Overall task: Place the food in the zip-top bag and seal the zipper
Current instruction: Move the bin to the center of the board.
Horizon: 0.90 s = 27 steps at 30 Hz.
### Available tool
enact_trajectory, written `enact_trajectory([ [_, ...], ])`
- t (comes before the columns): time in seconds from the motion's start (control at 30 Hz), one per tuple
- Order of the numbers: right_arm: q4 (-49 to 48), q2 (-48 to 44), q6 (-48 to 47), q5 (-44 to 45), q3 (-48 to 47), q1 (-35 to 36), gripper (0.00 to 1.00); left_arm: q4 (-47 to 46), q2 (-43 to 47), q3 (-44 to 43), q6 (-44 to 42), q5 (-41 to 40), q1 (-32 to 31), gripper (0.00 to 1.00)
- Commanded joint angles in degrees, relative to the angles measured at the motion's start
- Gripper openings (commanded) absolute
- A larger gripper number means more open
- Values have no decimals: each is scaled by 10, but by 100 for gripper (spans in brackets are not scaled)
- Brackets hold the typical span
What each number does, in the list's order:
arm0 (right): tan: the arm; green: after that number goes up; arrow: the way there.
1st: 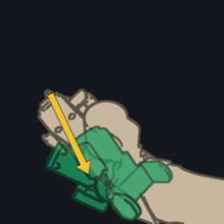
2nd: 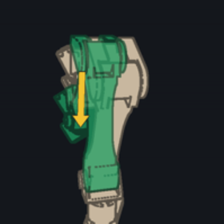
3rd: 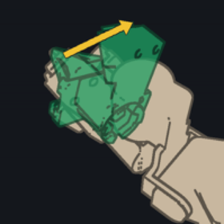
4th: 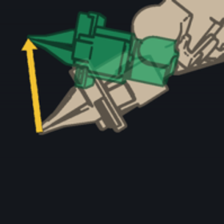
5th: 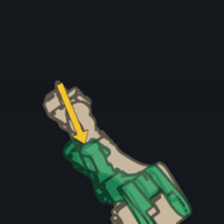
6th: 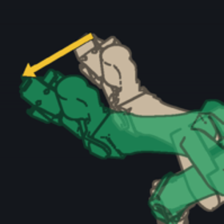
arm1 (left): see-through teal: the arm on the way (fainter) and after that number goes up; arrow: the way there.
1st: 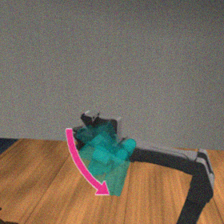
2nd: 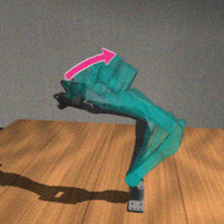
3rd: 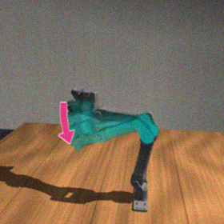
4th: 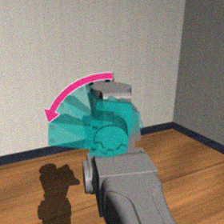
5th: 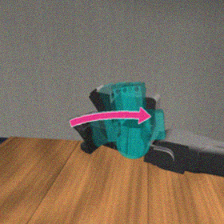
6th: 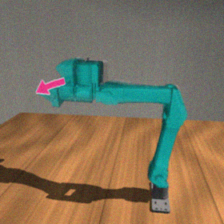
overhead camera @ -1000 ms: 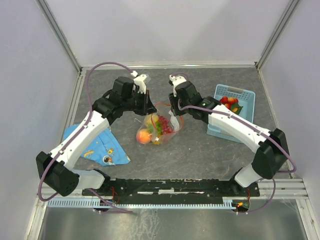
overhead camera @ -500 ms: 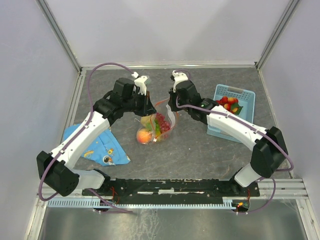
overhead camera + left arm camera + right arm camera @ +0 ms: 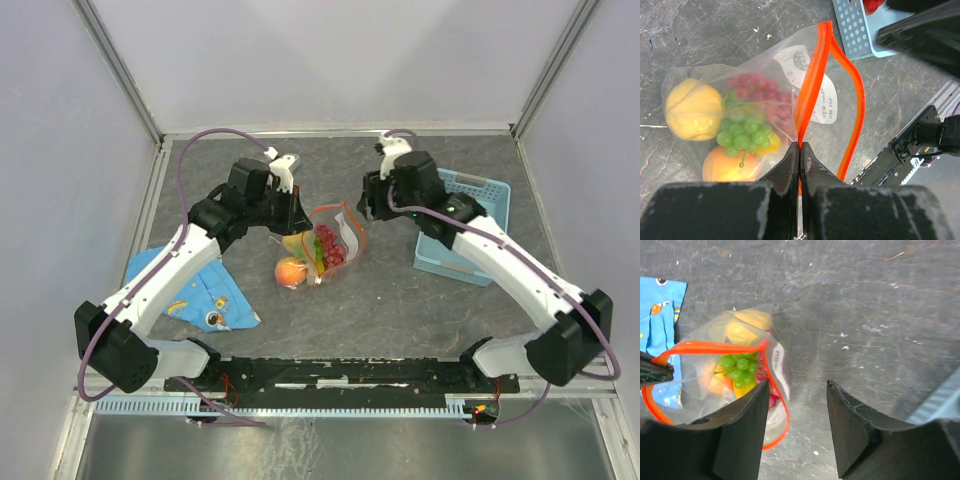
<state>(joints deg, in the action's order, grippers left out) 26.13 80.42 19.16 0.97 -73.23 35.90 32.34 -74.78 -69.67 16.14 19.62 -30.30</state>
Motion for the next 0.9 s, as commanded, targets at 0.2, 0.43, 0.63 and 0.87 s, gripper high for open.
enact_trajectory([
  [0.2,61,-89,-53,-34,36,-138,64,-29,10,-1,-2,15,5,3],
  [0.43,23,-68,-28,-130,66,-287,67,-29,10,-1,-2,17,6,3],
  [0.63,9,-38,8,-153,106,-349,69,-31,11,0,-1,22,9,3],
  [0.87,-47,-3,62,-213,173,-348,70,-35,12,1,3,30,13,3],
])
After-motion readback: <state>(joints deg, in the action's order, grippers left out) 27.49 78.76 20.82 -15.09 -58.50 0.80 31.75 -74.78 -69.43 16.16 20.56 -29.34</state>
